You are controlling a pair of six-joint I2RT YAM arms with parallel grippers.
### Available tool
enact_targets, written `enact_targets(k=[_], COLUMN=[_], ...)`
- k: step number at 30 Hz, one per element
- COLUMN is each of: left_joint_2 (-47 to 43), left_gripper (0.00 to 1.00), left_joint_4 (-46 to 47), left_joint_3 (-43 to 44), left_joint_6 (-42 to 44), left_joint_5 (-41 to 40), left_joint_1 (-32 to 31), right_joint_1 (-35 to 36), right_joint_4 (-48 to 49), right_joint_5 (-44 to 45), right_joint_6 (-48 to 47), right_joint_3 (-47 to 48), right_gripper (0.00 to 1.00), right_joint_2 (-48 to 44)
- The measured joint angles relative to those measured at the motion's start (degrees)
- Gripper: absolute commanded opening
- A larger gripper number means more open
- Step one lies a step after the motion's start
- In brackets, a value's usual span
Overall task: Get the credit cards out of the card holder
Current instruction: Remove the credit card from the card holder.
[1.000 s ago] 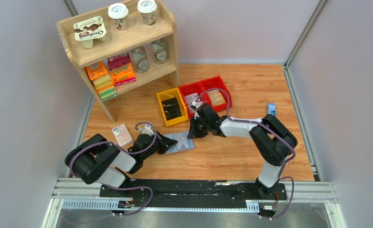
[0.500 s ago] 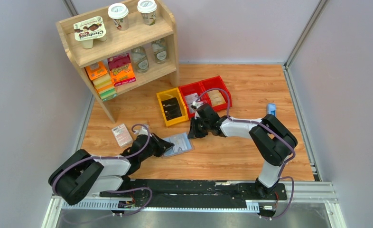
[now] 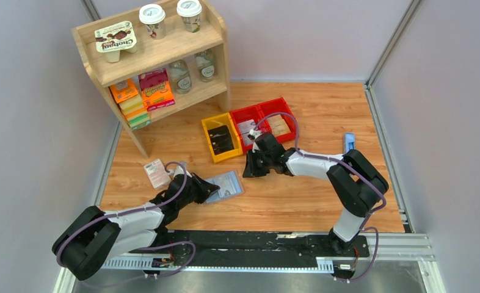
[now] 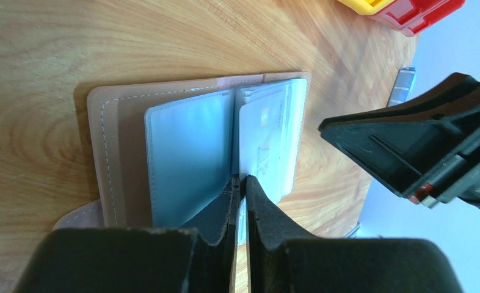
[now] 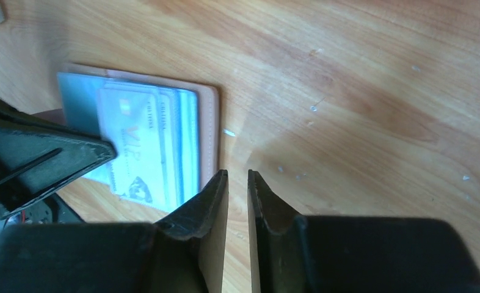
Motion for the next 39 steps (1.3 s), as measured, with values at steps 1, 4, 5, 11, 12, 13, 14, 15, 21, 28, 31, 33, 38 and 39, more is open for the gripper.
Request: enact_targets(k=[1,4,5,11,12,13,14,15,21,28,31,33,38,39], left_joint_2=[0.0,0.6,0.9,3.7,4.4,5.2,6.1,7.0,8.2,5.5,3.6,2.3,-0.2,-0.4], left_gripper=[0.12,0.1,0.09,0.05,0.05,0.05,0.05,0.05,0.06,0.15,0.17,0.17,0.14,0.13], left_joint_4=[0.0,0.3,0.5,3.4,4.0,4.7,5.4,6.1,7.7,7.0,5.8,5.3,4.2,4.1], left_joint_3=[0.0,0.0,0.0,0.1,0.2,0.4,0.7,0.9,0.9,0.1,-0.2,-0.3,-0.4,-0.4], left_joint_6=[0.0,0.2,0.2,0.9,0.9,1.0,1.0,1.0,1.0,0.7,0.6,0.6,0.9,1.0], left_joint_5=[0.0,0.0,0.1,1.0,1.4,1.8,2.2,2.7,3.3,2.6,1.9,1.6,1.0,0.9], left_joint_1=[0.0,0.0,0.0,0.0,0.0,0.0,0.0,0.0,0.0,0.0,0.0,0.0,0.0,0.0], right_joint_1=[0.2,1.0,1.4,4.0,4.3,4.4,4.6,4.7,4.6,4.3,4.0,3.8,3.4,3.3], right_joint_4=[0.0,0.5,1.1,3.6,4.4,5.1,5.6,6.0,6.7,7.2,7.9,8.4,9.1,9.1], right_joint_5=[-0.1,-1.3,-2.0,-5.2,-5.7,-6.3,-6.6,-6.8,-7.2,-7.2,-7.3,-7.6,-7.6,-7.6], right_joint_6=[0.0,0.2,0.3,1.2,1.6,1.8,2.0,2.1,2.7,2.8,3.1,3.2,3.3,3.3], right_joint_3=[0.0,0.0,0.1,1.1,1.2,1.3,1.3,1.3,1.3,1.0,0.5,0.2,-0.1,-0.1], right_gripper=[0.22,0.22,0.22,0.21,0.21,0.21,0.21,0.2,0.18,0.17,0.17,0.17,0.17,0.17], right_joint_2=[-0.5,-2.6,-3.0,-2.6,-2.1,-1.4,-0.7,0.0,4.0,4.2,4.2,4.2,4.2,4.2])
